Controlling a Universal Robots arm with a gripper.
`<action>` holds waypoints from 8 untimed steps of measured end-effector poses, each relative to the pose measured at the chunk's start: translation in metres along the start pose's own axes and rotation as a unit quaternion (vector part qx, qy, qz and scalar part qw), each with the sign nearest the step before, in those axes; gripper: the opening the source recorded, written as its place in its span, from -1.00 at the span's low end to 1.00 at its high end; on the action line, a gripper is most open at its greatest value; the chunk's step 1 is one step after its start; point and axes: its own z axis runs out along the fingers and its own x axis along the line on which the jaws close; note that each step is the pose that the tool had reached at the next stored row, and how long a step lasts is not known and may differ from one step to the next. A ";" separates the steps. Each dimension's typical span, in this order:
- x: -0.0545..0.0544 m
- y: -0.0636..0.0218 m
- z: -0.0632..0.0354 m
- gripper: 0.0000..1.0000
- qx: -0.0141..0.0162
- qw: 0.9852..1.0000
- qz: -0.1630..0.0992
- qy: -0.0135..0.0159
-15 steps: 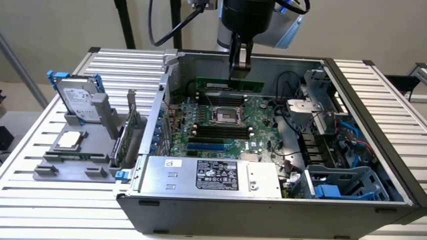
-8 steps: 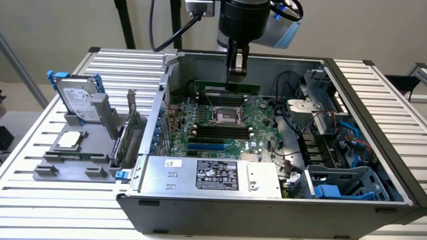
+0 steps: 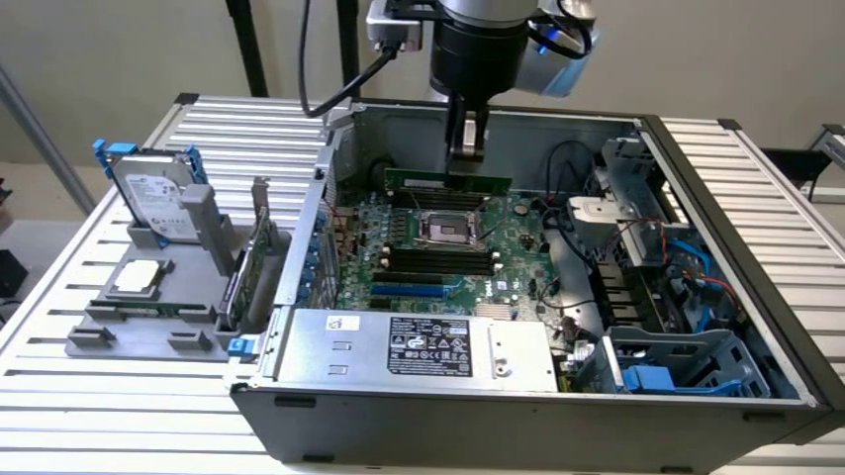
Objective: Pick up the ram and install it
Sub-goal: 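Insert the ram into the slot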
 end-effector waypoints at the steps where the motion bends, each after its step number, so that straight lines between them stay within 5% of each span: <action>1: 0.000 -0.0001 0.0018 -0.73 0.000 1.000 0.000 0.000; 8: -0.001 -0.0004 0.0145 -0.73 0.000 1.000 -0.004 0.000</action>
